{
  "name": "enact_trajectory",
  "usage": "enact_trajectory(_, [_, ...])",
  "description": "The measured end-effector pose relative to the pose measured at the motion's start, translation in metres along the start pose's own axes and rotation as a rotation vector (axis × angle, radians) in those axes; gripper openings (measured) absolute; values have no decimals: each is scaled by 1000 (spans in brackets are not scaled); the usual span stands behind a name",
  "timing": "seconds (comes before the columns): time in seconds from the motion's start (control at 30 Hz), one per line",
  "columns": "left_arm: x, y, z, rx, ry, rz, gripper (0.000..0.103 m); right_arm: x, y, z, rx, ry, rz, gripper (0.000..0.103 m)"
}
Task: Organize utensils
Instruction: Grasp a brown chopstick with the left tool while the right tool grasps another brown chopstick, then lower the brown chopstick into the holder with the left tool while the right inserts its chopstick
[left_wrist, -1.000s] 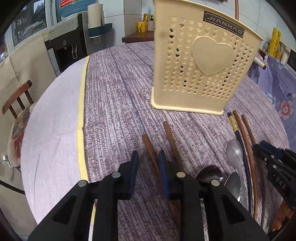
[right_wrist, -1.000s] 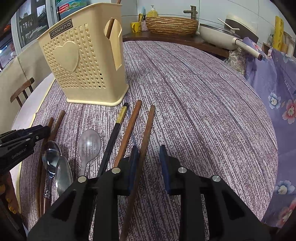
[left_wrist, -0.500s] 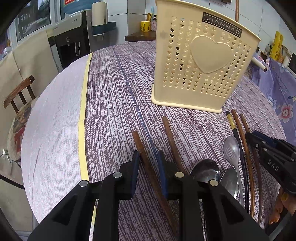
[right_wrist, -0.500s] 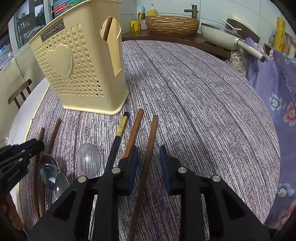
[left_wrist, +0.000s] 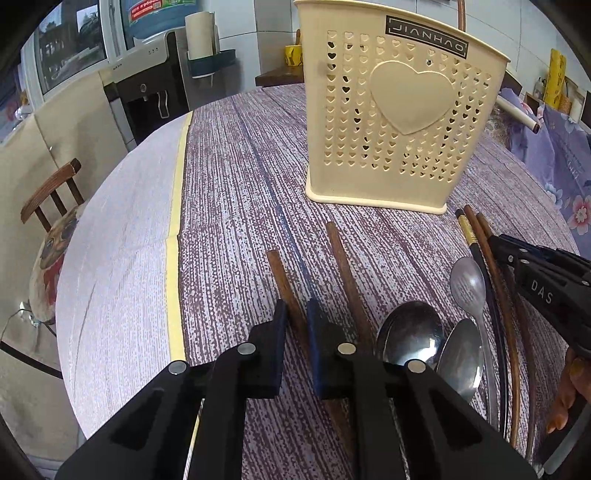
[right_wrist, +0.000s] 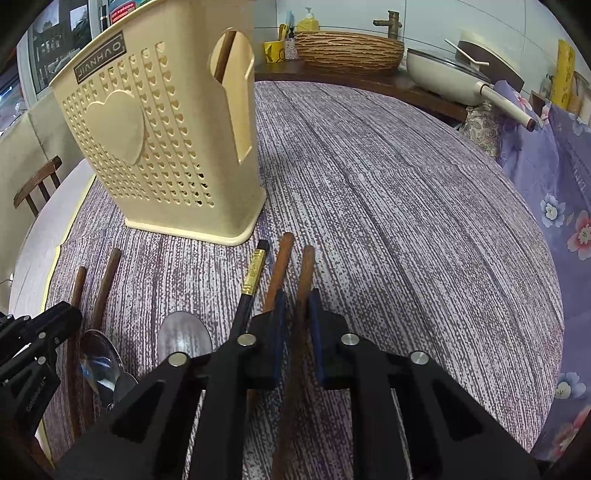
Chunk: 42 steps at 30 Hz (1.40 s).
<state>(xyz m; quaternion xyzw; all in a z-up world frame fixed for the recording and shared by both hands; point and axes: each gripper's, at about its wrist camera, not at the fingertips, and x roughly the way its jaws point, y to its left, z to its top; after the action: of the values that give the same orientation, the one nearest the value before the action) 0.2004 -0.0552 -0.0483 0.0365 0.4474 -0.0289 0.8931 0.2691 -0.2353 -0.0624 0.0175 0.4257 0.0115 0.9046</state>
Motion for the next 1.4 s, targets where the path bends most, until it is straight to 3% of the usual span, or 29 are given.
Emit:
enact_trajectory(0.67, [8, 11, 12, -20, -9, -40, 8, 1, -9, 2, 37, -9, 76, 9])
enact_trajectory(1.0, [-5, 19, 23, -44, -63, -64, 7, -12, -20, 4, 71, -50, 134, 8])
enact_trajectory(1.4, [-53, 28, 36, -67, -194, -121, 7, -72, -32, 8, 104, -186, 262, 8])
